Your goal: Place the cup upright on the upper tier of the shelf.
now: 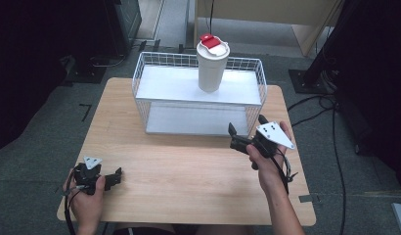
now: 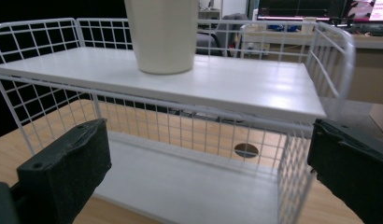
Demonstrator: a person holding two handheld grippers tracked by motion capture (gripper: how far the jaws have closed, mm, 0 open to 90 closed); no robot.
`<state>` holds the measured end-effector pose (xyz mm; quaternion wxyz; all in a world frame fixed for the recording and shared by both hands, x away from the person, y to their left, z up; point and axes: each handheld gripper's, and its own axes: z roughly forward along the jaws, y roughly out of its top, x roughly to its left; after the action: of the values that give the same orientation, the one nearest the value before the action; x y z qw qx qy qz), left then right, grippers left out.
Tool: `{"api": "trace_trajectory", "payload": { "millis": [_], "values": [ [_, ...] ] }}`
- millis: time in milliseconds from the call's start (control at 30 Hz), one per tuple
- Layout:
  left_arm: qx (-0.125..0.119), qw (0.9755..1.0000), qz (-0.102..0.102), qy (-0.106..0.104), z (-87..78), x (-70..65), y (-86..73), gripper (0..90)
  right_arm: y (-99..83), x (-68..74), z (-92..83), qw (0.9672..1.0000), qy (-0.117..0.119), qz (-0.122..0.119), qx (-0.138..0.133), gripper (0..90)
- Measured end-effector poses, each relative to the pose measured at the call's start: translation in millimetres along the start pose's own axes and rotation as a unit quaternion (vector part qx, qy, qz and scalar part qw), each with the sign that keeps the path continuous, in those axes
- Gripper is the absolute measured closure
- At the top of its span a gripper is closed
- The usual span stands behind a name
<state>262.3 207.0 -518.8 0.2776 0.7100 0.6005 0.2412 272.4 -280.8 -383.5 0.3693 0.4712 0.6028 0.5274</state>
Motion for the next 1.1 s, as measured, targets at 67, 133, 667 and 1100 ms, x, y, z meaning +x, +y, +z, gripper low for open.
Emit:
{"api": "trace_trajectory", "payload": {
  "millis": [67,133,667,1100],
  "values": [
    [0.0,1.0,0.0,0.0,0.0,0.0,0.0,0.0,-10.7,-8.1,-10.7,0.9999,-0.011,-0.001,0.002,0.0],
    [0.0,1.0,0.0,0.0,0.0,0.0,0.0,0.0,-18.3,-13.3,-16.8,0.9999,-0.015,0.001,0.006,0.0],
    [0.0,1.0,0.0,0.0,0.0,-0.1,0.0,0.0,-80.7,-51.2,-50.3,0.9969,-0.065,0.015,0.043,0.0],
    [0.0,1.0,0.0,0.0,0.0,-0.1,0.0,0.0,-123.2,-84.9,-76.9,0.9886,-0.121,0.022,0.087,0.0]
  ]
}}
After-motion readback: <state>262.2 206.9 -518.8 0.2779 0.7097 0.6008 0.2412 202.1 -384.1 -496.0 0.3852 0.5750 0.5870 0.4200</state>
